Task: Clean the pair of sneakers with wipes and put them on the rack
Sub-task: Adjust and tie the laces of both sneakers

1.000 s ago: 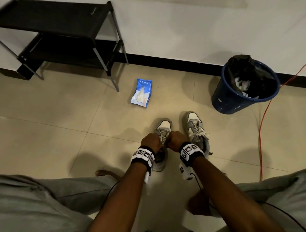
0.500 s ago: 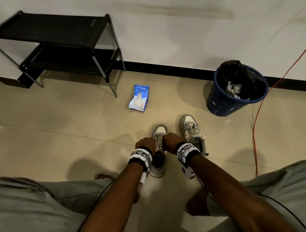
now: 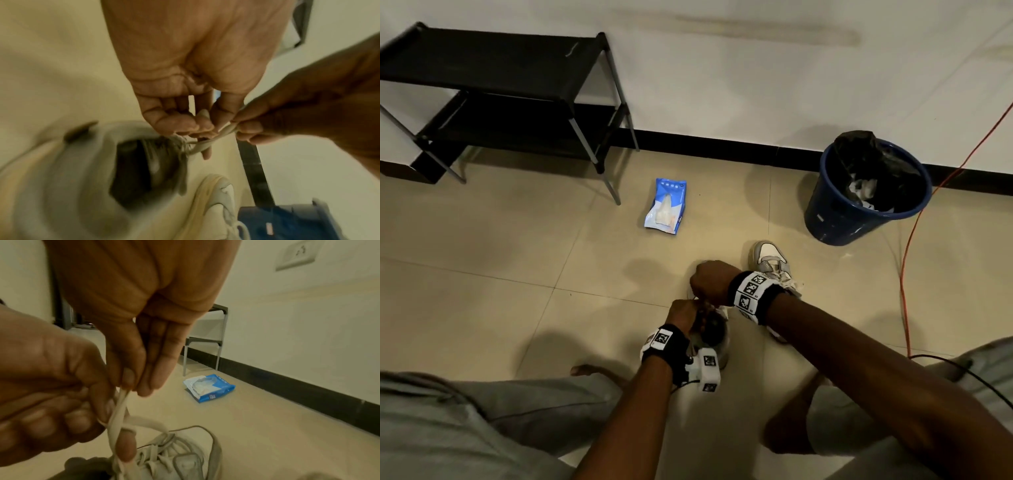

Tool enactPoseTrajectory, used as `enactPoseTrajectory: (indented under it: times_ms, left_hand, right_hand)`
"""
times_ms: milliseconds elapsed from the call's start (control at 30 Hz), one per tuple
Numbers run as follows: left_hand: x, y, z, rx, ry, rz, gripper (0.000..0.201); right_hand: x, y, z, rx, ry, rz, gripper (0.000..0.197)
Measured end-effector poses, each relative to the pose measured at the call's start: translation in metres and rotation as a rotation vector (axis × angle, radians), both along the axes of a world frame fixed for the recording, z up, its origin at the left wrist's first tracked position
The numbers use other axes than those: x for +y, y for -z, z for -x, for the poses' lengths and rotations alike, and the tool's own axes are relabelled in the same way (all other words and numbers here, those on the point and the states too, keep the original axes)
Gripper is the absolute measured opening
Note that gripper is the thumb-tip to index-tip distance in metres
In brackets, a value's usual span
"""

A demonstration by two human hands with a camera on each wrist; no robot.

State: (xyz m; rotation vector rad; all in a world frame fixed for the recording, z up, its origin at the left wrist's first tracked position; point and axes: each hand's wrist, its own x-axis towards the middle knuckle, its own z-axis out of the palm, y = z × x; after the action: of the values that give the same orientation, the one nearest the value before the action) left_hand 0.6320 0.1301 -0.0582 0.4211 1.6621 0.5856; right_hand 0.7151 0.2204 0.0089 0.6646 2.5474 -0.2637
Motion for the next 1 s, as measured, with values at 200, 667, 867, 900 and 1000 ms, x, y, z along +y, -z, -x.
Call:
enactPoseTrajectory:
  times_ms: [200,667,867,900,1000]
  left_hand:
    - [0.002,0.003,0.013,0.092,0.140,-0.130,0.022]
    - [0.001,0.006,-0.007,0.673,0.246,-0.187,0.013]
    - [-0.010,0.022,-0.015,0.791,0.297,-0.266,0.023]
    - [-0.011,0.022,-0.016,0.819,0.328,-0.278,0.025]
    - [-0.012,0.019,-0.016,0.913,0.404,-0.332,0.028]
  right_hand:
    - [0.011,0.063,-0.028,0.600,0.500,0.349,0.022]
    - [-0.016,0.109,-0.039,0.749,0.897,0.473,0.008]
    - [-0.020,0.118,-0.041,0.808,1.076,0.531,0.006]
    - [-0.020,0.118,-0.040,0.809,1.115,0.527,0.006]
    - [-0.020,0.117,-0.034,0.761,1.219,0.525,0.007]
